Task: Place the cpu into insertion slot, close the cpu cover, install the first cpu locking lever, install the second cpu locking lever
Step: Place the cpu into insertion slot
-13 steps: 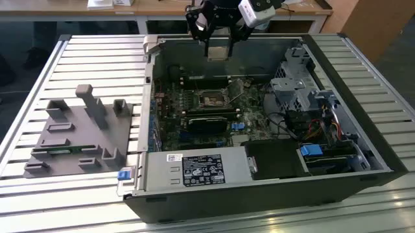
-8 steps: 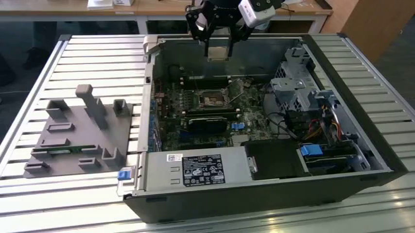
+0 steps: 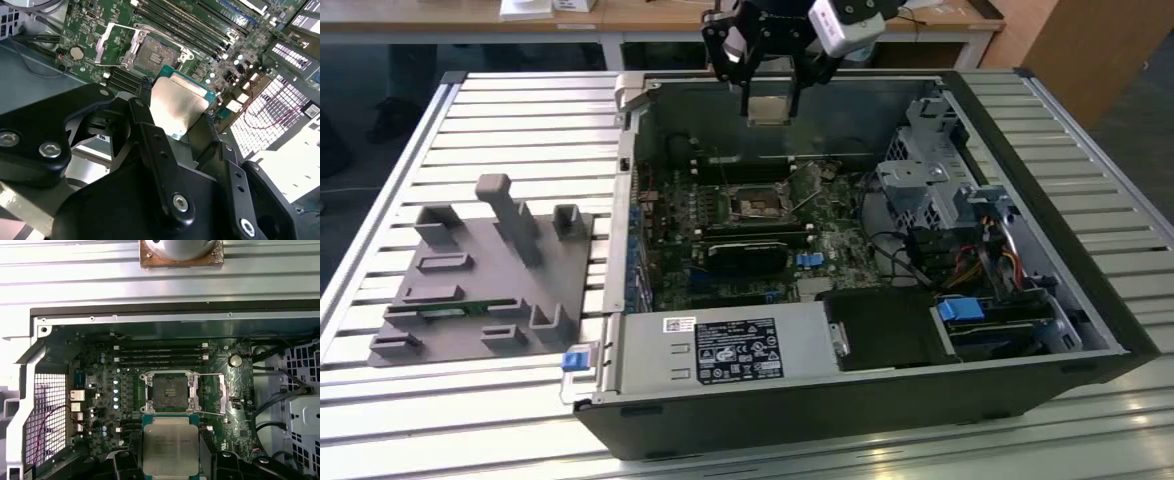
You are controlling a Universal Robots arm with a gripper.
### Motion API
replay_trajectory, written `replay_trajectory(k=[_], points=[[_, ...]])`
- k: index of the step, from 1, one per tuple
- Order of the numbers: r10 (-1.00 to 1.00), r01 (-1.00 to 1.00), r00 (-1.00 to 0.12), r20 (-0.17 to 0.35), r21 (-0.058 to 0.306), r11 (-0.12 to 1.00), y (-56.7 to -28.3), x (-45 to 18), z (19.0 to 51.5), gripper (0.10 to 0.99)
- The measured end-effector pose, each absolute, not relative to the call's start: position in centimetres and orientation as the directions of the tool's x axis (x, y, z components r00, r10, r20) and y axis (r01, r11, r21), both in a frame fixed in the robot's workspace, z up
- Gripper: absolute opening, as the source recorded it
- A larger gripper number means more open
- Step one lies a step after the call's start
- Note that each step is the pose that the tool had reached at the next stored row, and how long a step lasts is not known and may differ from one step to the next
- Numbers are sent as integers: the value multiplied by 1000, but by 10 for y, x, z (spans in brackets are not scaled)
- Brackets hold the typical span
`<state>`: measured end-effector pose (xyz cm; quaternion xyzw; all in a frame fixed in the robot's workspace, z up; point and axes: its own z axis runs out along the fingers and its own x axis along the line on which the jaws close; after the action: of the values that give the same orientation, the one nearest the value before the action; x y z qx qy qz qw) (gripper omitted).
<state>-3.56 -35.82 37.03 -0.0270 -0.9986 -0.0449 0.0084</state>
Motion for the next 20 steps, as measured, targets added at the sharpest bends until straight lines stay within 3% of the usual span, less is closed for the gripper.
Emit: replay_trajectory(k=[20], points=[[174, 175, -985, 19, 89, 980, -358, -36, 370, 541]])
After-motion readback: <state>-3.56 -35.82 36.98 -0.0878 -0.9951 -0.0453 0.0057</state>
